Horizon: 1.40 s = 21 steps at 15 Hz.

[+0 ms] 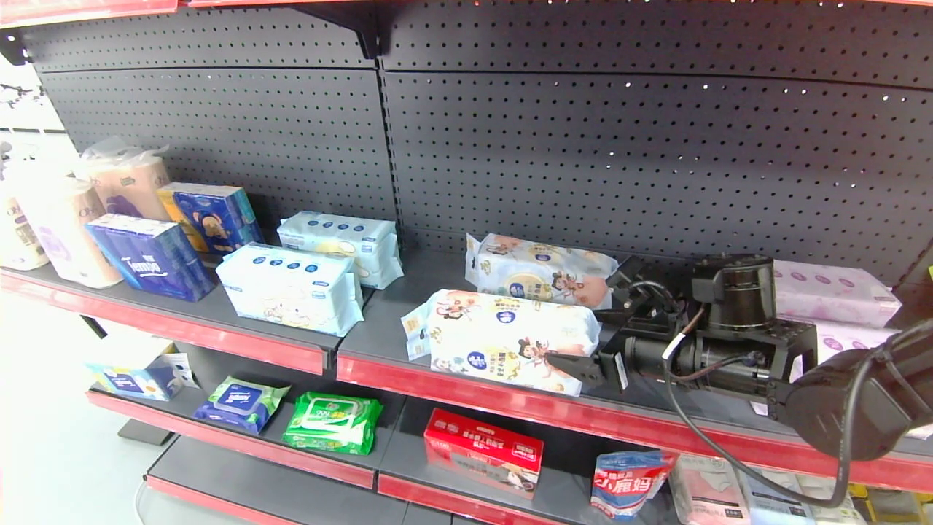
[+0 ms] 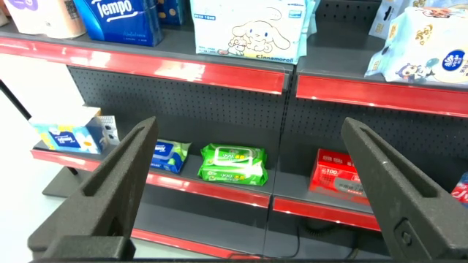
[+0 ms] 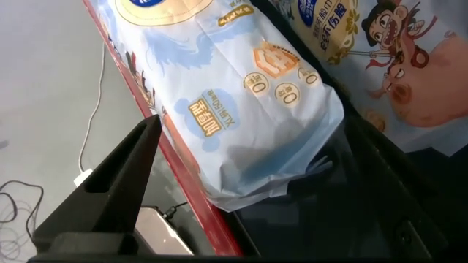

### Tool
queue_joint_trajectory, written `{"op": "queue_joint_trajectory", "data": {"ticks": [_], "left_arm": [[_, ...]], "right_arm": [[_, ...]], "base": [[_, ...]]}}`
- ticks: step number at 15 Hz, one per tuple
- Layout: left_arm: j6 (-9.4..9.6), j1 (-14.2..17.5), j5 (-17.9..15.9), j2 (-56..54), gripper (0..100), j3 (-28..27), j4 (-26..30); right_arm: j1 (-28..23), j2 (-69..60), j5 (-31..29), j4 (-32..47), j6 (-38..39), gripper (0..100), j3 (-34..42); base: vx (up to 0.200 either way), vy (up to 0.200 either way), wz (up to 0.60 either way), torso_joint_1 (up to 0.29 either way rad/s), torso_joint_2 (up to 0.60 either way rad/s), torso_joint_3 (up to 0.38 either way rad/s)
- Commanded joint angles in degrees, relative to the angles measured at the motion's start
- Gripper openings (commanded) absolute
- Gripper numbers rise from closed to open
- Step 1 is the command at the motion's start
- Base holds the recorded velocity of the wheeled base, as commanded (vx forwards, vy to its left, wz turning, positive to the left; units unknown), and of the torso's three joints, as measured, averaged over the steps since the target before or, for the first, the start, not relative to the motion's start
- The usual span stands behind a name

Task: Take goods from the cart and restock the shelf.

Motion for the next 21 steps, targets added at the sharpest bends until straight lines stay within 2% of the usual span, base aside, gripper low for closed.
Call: {"op": "queue_joint_trajectory", "data": {"ticks": [1, 8, 9, 21], "left_arm": [[0.0, 0.02, 0.01, 0.0, 100, 0.0, -0.06], [0.0, 0.02, 0.01, 0.0, 100, 0.0, -0.06], [0.0, 0.02, 0.01, 0.0, 100, 0.0, 0.02], [0.0, 0.02, 0.01, 0.0, 100, 0.0, 0.02]], "right_arm": [[0.04, 0.38, 0.01, 0.0, -0.04, 100, -0.15], [0.39, 0.73, 0.01, 0.0, -0.48, 100, -0.33], [0.39, 0.82, 0.01, 0.0, -0.48, 0, -0.33], [0.12, -0.59, -0.6, 0.0, -1.71, 0, 0.64]], "base": [[0.0, 0.0, 0.0, 0.0, 0.0, 0.0], [0.0, 0.0, 0.0, 0.0, 0.0, 0.0], [0.0, 0.0, 0.0, 0.0, 0.0, 0.0], [0.0, 0.0, 0.0, 0.0, 0.0, 0.0]]}}
